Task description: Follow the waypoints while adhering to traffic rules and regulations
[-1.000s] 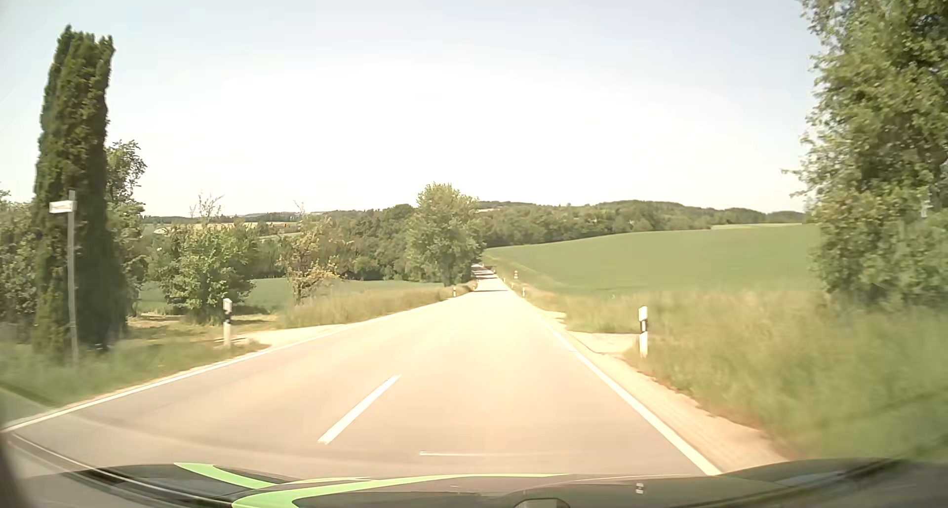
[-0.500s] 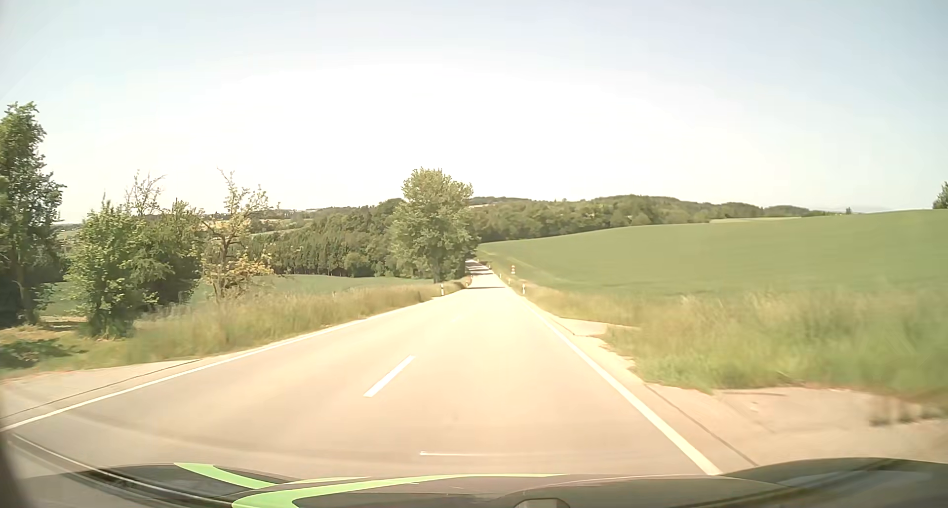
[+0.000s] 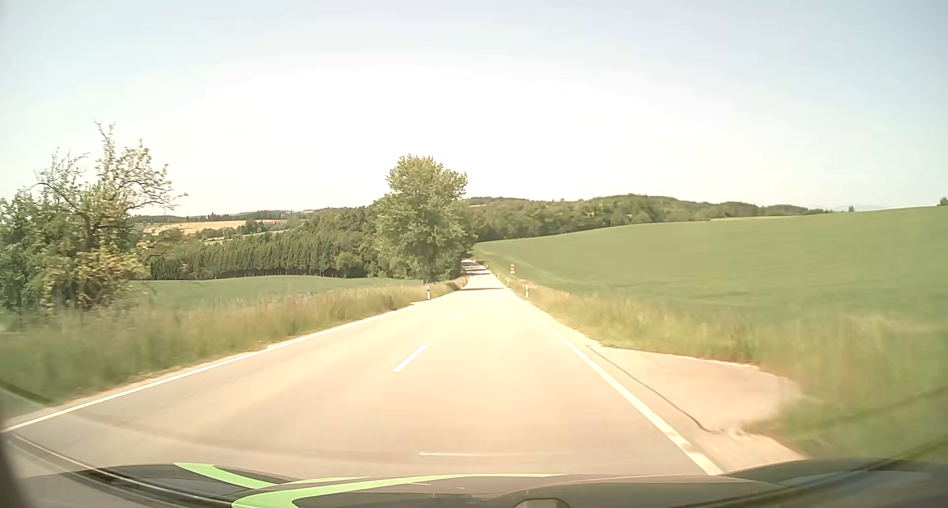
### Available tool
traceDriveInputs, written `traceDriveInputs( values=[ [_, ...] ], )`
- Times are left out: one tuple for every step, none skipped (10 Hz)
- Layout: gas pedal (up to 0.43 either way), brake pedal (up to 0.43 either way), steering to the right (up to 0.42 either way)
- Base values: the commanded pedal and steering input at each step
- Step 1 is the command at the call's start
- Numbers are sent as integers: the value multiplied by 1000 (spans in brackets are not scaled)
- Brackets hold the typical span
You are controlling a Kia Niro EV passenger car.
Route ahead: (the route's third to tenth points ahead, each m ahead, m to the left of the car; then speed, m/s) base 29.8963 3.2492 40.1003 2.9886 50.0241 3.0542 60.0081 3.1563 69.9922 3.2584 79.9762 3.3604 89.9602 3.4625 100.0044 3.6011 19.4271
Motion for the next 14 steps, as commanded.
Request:
traceDriveInputs(
  values=[
    [0,207,2],
    [0,220,2],
    [0,220,2],
    [0,226,2],
    [0,232,2],
    [0,232,2],
    [0,232,2],
    [0,232,2],
    [0,232,3],
    [0,232,3],
    [0,238,3],
    [0,238,2],
    [0,238,1],
    [0,238,1]
  ],
)
